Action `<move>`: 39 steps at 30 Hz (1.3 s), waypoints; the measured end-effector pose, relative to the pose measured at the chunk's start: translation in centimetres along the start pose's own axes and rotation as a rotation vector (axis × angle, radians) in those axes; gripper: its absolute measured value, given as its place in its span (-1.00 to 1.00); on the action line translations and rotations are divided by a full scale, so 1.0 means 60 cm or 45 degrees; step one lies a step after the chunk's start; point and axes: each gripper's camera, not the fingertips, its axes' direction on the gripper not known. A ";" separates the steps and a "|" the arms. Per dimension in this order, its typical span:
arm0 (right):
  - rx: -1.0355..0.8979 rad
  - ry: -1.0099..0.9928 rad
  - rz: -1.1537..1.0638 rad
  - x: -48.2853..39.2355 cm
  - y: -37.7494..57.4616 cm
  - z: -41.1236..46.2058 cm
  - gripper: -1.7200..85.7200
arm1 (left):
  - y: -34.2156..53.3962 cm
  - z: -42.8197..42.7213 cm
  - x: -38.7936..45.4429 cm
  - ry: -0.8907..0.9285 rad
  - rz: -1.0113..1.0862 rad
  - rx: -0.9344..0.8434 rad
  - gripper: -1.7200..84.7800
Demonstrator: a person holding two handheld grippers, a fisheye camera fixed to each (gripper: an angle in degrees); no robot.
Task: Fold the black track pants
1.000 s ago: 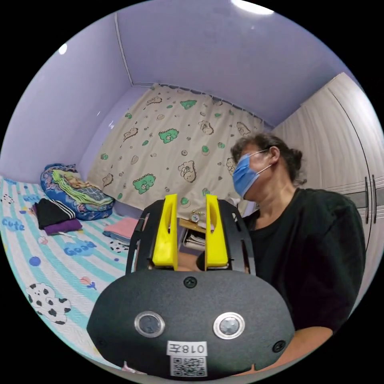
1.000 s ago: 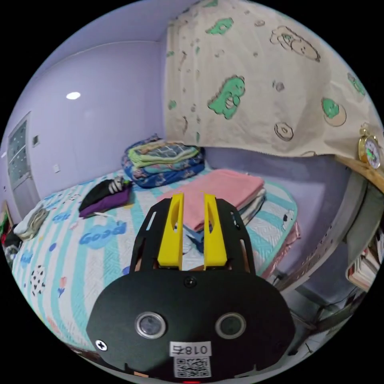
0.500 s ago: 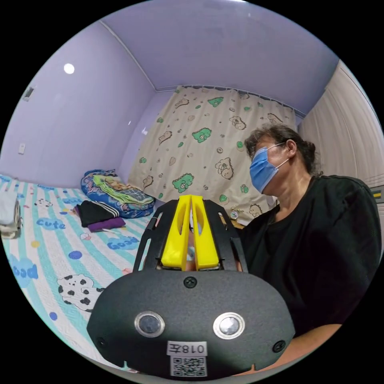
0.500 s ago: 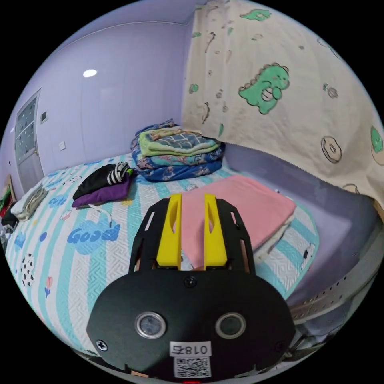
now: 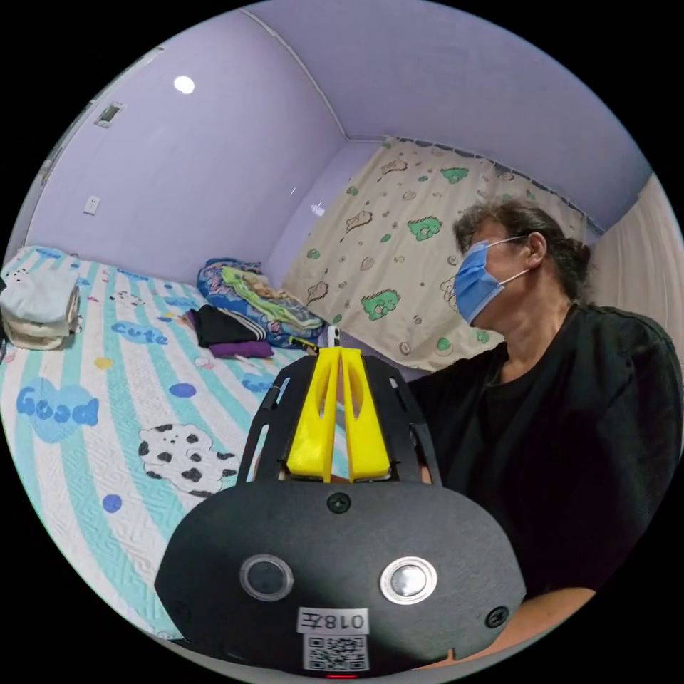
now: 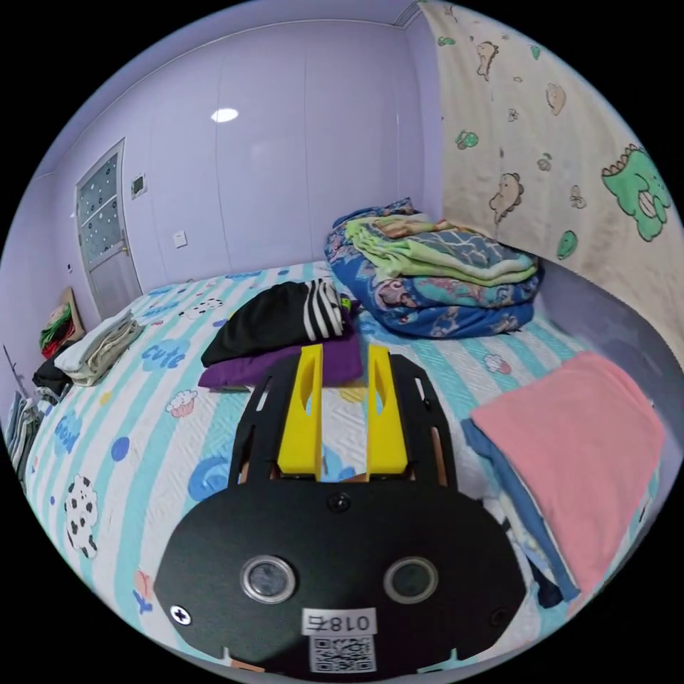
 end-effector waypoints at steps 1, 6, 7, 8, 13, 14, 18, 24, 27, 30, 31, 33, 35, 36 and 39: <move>-0.013 -0.009 -0.016 -0.011 -0.019 0.032 -0.72 | 0.003 0.004 -0.007 -0.004 -0.012 -0.006 -0.98; -0.107 0.026 0.010 -0.026 -0.097 0.169 -0.66 | 0.034 0.036 -0.085 -0.070 -0.169 -0.012 -0.98; -0.142 0.000 0.073 -0.018 -0.117 0.201 -0.64 | 0.035 0.038 -0.091 -0.081 -0.181 -0.010 -0.98; -0.162 -0.015 0.101 -0.014 -0.125 0.217 -0.63 | 0.037 0.043 -0.101 -0.096 -0.200 -0.010 -0.98; -0.450 -0.098 0.104 -0.014 -0.157 0.328 -0.79 | 0.034 0.061 -0.121 -0.154 -0.247 -0.006 -0.98; -0.417 -0.075 0.061 -0.021 -0.157 0.324 -0.81 | 0.033 0.066 -0.122 -0.156 -0.261 0.008 -0.98; -0.228 -0.178 -0.196 -0.086 -0.146 0.262 -0.93 | 0.014 0.092 -0.099 -0.132 -0.249 0.030 -0.98; -0.252 -0.849 -0.555 -0.203 -0.017 0.070 -0.96 | -0.052 0.122 -0.015 -0.120 -0.114 0.062 -0.98; -0.415 -1.175 -0.739 -0.260 0.102 -0.051 -0.94 | -0.079 0.133 0.019 -0.115 -0.081 0.096 -0.98; -0.619 -1.388 -0.733 -0.278 0.199 -0.134 -0.82 | -0.102 0.162 0.029 -0.160 -0.120 0.072 -0.96; -0.584 -1.410 -0.627 -0.258 0.217 -0.157 -0.81 | -0.107 0.173 0.029 -0.163 -0.128 0.056 -0.95; -0.474 -1.345 -0.350 -0.200 0.225 -0.169 -0.81 | -0.128 0.240 0.026 -0.200 -0.147 -0.030 -0.87; -0.390 -1.177 -0.015 -0.129 0.232 -0.156 -0.80 | -0.142 0.321 0.016 -0.238 -0.159 -0.134 -0.80; -0.357 -1.084 0.161 -0.089 0.237 -0.140 -0.80 | -0.149 0.386 0.007 -0.277 -0.160 -0.204 -0.78; -0.363 -0.868 0.389 -0.037 0.238 -0.091 -0.78 | -0.156 0.573 -0.015 -0.331 -0.137 -0.386 -0.73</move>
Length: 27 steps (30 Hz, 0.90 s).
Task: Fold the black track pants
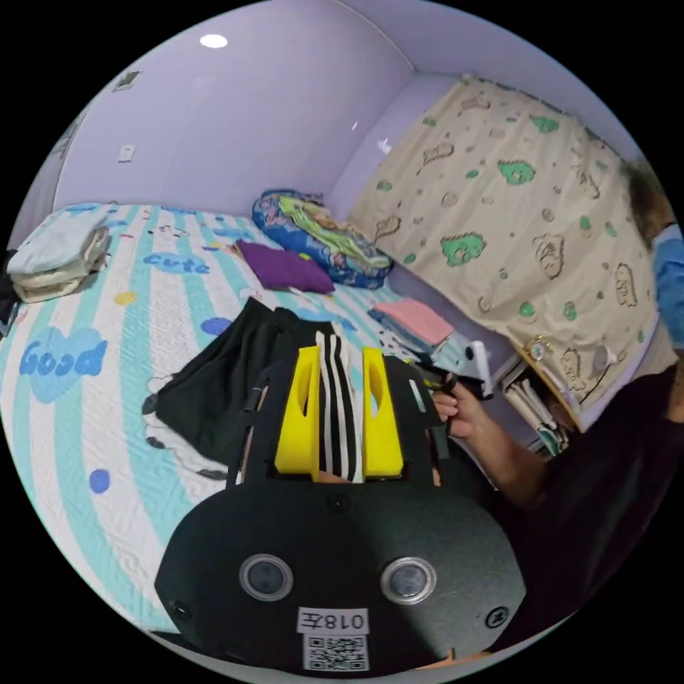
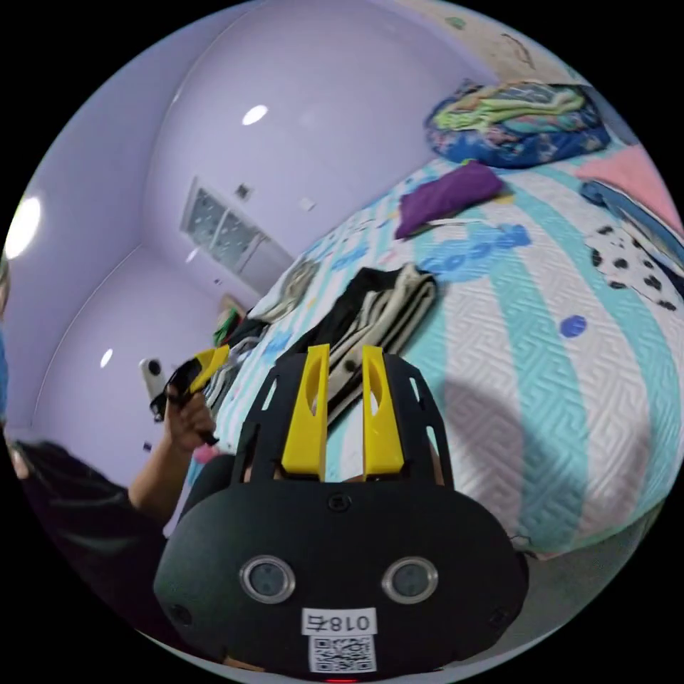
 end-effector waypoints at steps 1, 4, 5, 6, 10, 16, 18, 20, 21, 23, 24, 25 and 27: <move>0.024 0.050 0.052 0.015 -0.012 0.009 -0.77 | -0.011 0.035 0.008 -0.014 0.009 -0.028 -0.73; 0.011 0.154 0.084 0.036 -0.039 0.041 -0.77 | -0.061 0.184 0.067 -0.189 0.116 -0.129 -0.70; 0.002 0.169 0.089 0.039 -0.041 0.047 -0.76 | -0.078 0.236 0.090 -0.277 0.178 -0.180 -0.70; -0.010 0.171 0.108 0.045 -0.042 0.055 -0.77 | -0.091 0.285 0.105 -0.359 0.225 -0.246 -0.68; -0.006 0.106 0.141 0.059 -0.003 0.061 -0.79 | -0.125 0.399 0.098 -0.541 0.253 -0.491 -0.67; 0.035 -0.023 0.121 0.075 0.051 0.041 -0.83 | -0.160 0.394 -0.052 -0.158 -0.192 -0.535 -0.82; 0.044 -0.019 0.058 0.063 0.054 0.034 -0.84 | -0.131 0.364 -0.136 0.103 -0.455 -0.422 -0.84; 0.037 -0.050 0.011 0.052 0.062 0.031 -0.83 | -0.104 0.342 -0.176 0.237 -0.570 -0.341 -0.85; 0.028 -0.083 -0.008 0.046 0.070 0.031 -0.83 | -0.091 0.329 -0.190 0.301 -0.593 -0.296 -0.85; 0.010 -0.124 -0.024 0.038 0.085 0.033 -0.81 | -0.075 0.311 -0.202 0.376 -0.601 -0.251 -0.85; 0.003 -0.151 -0.034 0.032 0.095 0.032 -0.80 | -0.065 0.297 -0.207 0.428 -0.592 -0.212 -0.85; 0.007 -0.163 -0.043 0.026 0.103 0.028 -0.79 | -0.060 0.290 -0.209 0.455 -0.592 -0.193 -0.85; 0.024 -0.200 -0.052 0.018 0.115 0.018 -0.76 | -0.033 0.259 -0.223 0.578 -0.608 -0.111 -0.85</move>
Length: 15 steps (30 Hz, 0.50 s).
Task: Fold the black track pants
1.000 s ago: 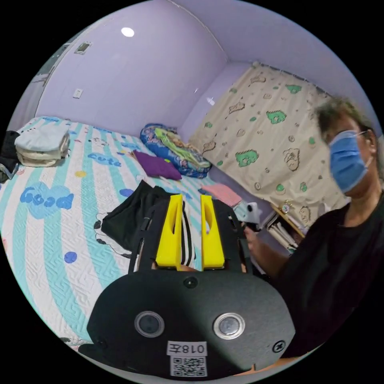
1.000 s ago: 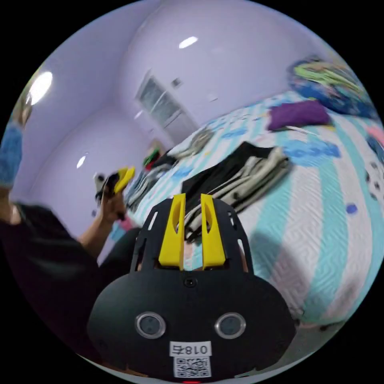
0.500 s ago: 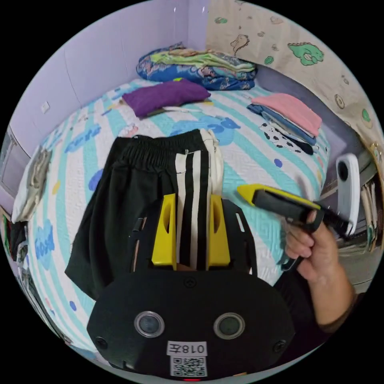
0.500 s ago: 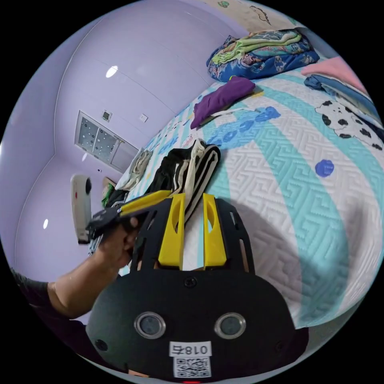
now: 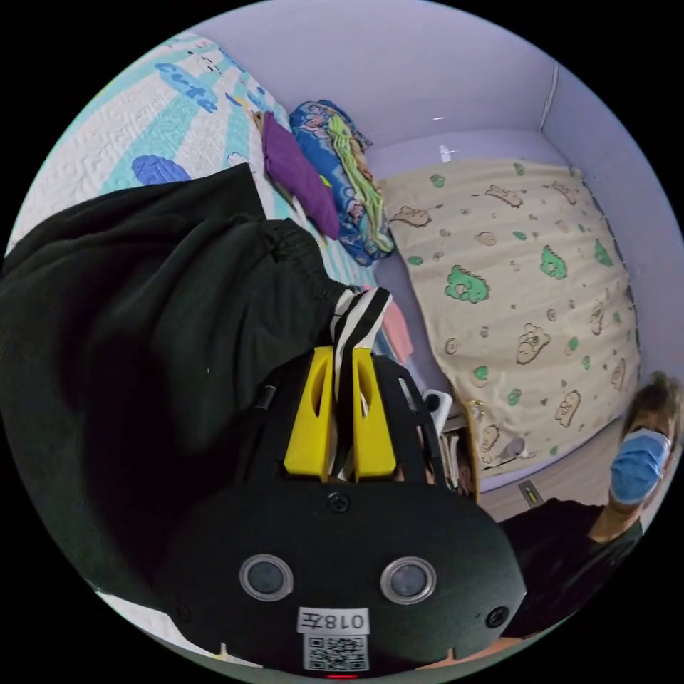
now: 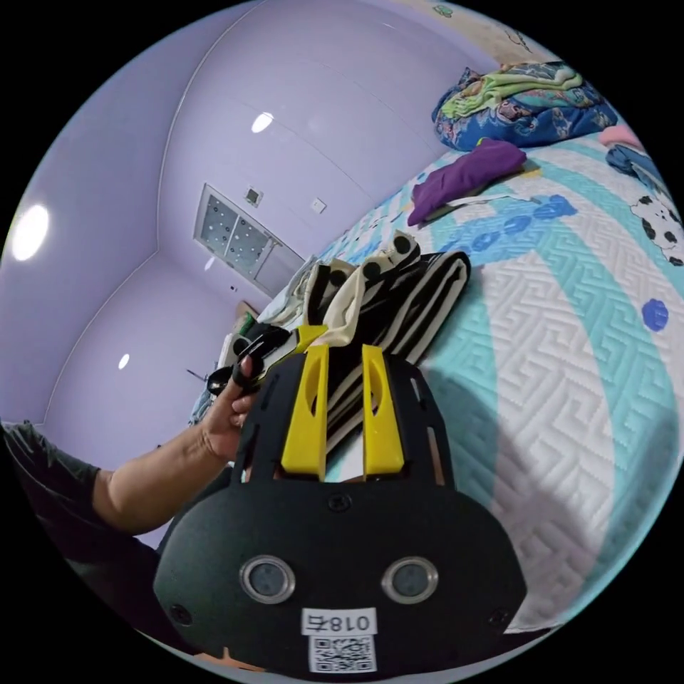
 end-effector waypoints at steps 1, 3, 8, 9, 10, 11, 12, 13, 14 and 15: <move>0.002 -0.067 0.007 -0.002 0.006 -0.006 -0.73 | 0.007 -0.009 -0.003 0.033 0.001 0.013 -0.85; -0.008 -0.223 0.060 0.002 0.018 -0.013 -0.70 | 0.034 -0.047 -0.010 0.124 0.022 0.052 -0.85; 0.012 -0.645 0.209 0.004 0.064 -0.024 -0.65 | 0.092 -0.111 0.011 0.147 0.119 0.020 -0.85; 0.048 -0.733 0.217 -0.006 0.075 -0.033 -0.65 | 0.110 -0.127 0.025 0.094 0.162 0.004 -0.85; 0.011 -0.744 0.193 -0.024 0.081 -0.037 -0.66 | 0.119 -0.135 0.032 0.065 0.183 0.003 -0.85; -0.018 -0.712 0.167 -0.036 0.083 -0.040 -0.70 | 0.137 -0.155 0.047 0.026 0.223 0.017 -0.85; -0.084 -0.597 0.116 -0.064 0.090 -0.045 -0.79 | 0.154 -0.176 0.060 0.008 0.251 0.031 -0.85; -0.130 -0.525 0.058 -0.094 0.098 -0.051 -0.84 | 0.163 -0.188 0.064 0.001 0.255 0.039 -0.85; -0.143 -0.515 0.037 -0.109 0.103 -0.055 -0.87 | 0.180 -0.213 0.072 -0.012 0.259 0.062 -0.86; -0.162 -0.519 -0.002 -0.141 0.113 -0.063 -0.89 | 0.198 -0.244 0.078 -0.002 0.262 0.090 -0.86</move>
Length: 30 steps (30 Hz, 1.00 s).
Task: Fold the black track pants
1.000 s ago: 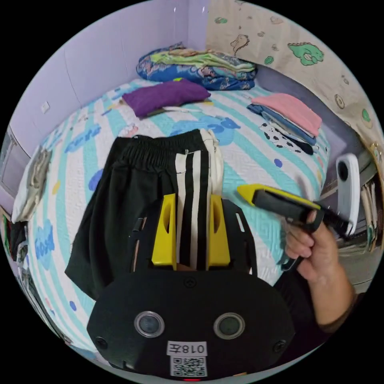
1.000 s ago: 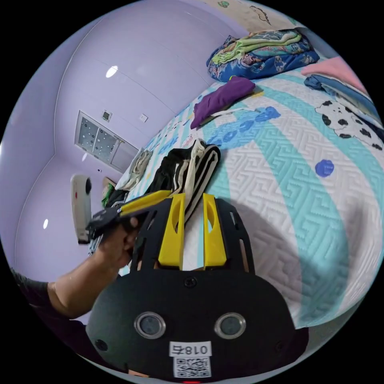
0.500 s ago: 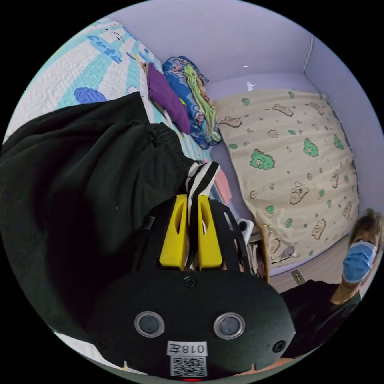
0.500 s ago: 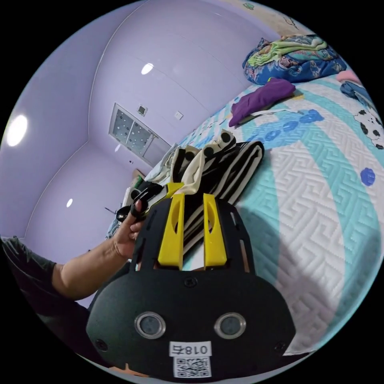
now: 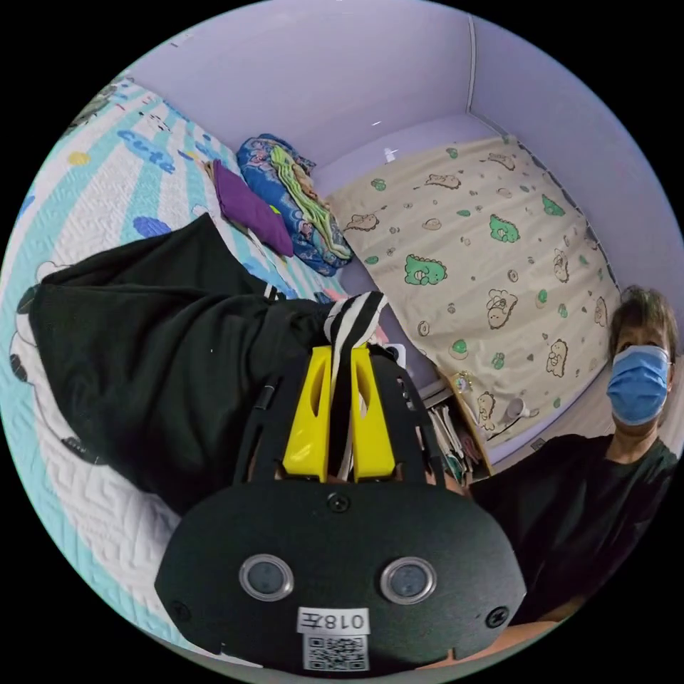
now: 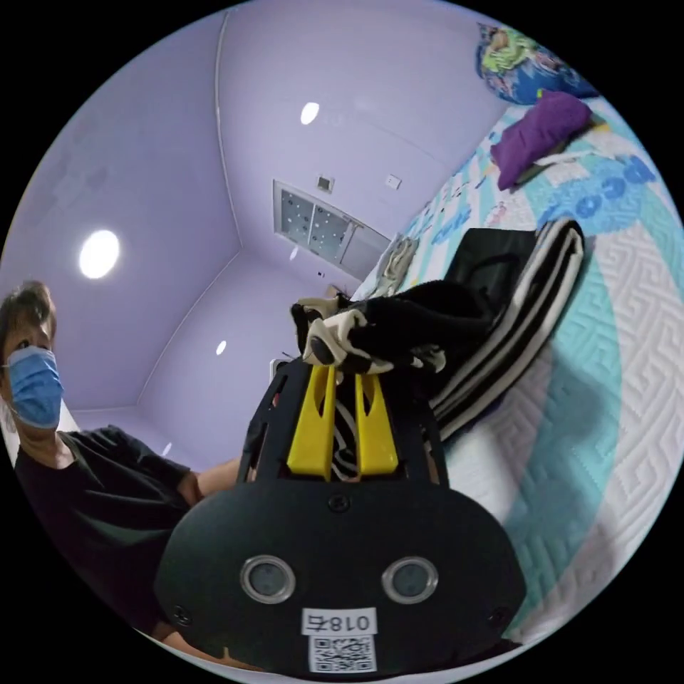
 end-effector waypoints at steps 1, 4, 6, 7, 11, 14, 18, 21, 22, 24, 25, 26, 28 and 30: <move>-0.034 -0.013 -0.045 -0.034 0.012 0.007 -0.90 | 0.007 -0.017 0.004 0.008 -0.002 0.018 -0.87; -0.075 0.000 -0.168 -0.126 0.048 0.014 -0.92 | 0.053 -0.130 0.024 0.100 -0.017 0.221 -0.92; -0.055 0.064 -0.202 -0.178 0.074 0.008 -0.93 | 0.102 -0.248 0.040 0.141 -0.025 0.452 -0.96; -0.037 0.138 -0.229 -0.214 0.094 0.001 -0.93 | 0.115 -0.276 0.048 0.119 -0.017 0.494 -0.96; -0.084 0.556 -0.414 -0.350 0.157 0.002 -0.92 | 0.193 -0.443 0.137 -0.037 0.114 0.657 -0.97; -0.150 0.953 -0.663 -0.481 0.208 0.028 -0.92 | 0.230 -0.507 0.228 -0.162 0.276 0.643 -0.97; -0.173 1.377 -0.921 -0.633 0.251 0.068 -0.93 | 0.246 -0.564 0.352 -0.186 0.501 0.659 -0.97; -0.141 1.454 -1.001 -0.719 0.243 0.081 -0.93 | 0.214 -0.594 0.435 -0.257 0.606 0.627 -0.97; -0.136 1.502 -1.054 -0.751 0.234 0.091 -0.93 | 0.203 -0.599 0.452 -0.285 0.619 0.617 -0.97; -0.150 1.578 -1.132 -0.799 0.212 0.110 -0.93 | 0.148 -0.620 0.533 -0.424 0.688 0.574 -0.97; -0.136 1.605 -1.163 -0.835 0.192 0.116 -0.93 | 0.133 -0.625 0.555 -0.445 0.707 0.565 -0.97; -0.127 1.617 -1.175 -0.854 0.182 0.118 -0.93 | 0.103 -0.634 0.601 -0.475 0.751 0.550 -0.97; -0.048 1.662 -1.198 -0.945 0.135 0.113 -0.93 | 0.061 -0.647 0.678 -0.535 0.816 0.529 -0.97; 0.029 1.719 -1.222 -1.023 0.105 0.104 -0.93 | 0.014 -0.662 0.797 -0.631 0.923 0.506 -0.97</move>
